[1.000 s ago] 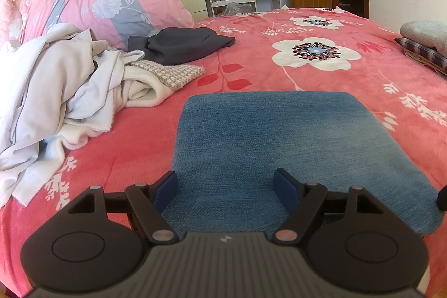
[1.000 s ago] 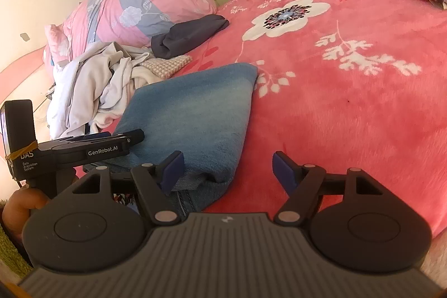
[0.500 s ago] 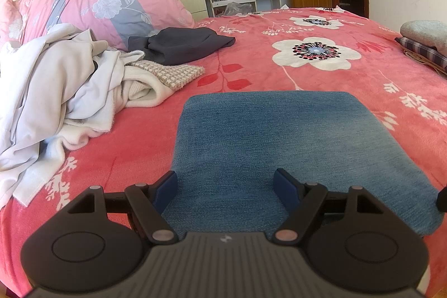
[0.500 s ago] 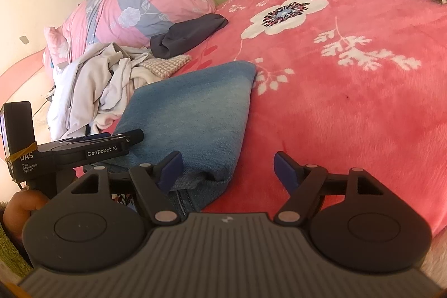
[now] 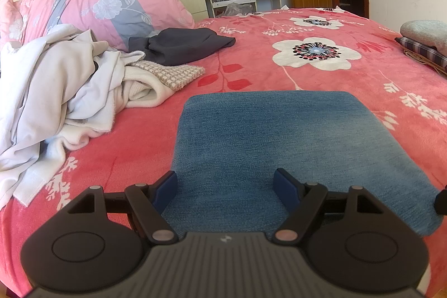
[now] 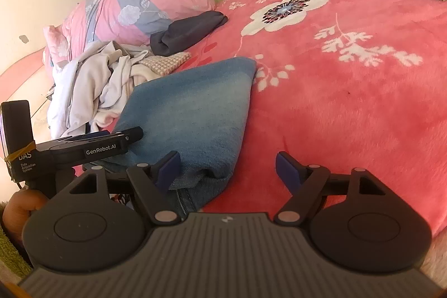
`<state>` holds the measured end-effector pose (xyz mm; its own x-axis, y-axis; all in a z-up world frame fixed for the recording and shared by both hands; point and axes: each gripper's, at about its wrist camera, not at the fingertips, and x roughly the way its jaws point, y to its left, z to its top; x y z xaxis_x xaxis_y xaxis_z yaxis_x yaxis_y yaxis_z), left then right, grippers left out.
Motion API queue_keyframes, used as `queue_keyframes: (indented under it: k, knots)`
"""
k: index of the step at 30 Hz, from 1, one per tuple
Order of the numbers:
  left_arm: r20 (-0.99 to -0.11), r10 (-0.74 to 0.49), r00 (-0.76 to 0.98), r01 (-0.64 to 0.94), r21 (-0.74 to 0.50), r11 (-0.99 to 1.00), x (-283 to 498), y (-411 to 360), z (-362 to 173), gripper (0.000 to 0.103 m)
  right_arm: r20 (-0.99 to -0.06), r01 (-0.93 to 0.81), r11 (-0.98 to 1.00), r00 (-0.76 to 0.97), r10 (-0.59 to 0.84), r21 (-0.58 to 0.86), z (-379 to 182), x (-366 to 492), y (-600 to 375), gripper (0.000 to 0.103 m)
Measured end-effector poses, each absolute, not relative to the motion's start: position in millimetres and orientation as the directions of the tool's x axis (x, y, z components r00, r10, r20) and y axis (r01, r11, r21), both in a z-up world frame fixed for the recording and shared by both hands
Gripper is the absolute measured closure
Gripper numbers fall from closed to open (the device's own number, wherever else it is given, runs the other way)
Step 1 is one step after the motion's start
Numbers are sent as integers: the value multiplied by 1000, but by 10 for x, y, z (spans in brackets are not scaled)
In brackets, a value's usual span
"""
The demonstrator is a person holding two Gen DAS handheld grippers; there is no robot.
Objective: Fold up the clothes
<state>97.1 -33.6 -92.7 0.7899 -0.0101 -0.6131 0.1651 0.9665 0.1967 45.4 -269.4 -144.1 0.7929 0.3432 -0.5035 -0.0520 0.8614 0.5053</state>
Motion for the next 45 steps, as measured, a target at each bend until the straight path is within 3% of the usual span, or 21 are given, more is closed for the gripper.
queue_keyframes:
  k: [30,34,39,43,45]
  knots:
    - [-621,-31,783,167,162,973,978,-235,-859,22,-530,-78,901,786,318,426,-1435,460,-2520,22]
    - [-616,-19,787,118,121,986,952,38,-653,22,-486,-83,884,810,329,460,-1332,433,-2679,22]
    - [-642,-138,754,90,-108,990,1056,605,-468,20,-424,-82,781,802,420,619,-1326,537,-2925,22]
    - [-690,-296,660,44,-359,932,1255,1086,-600,20,-385,-101,695,772,506,712,-1381,656,-2933,22]
    - [-684,-350,640,46,-421,906,1292,1203,-689,20,-371,-94,651,756,539,754,-1428,713,-2940,22]
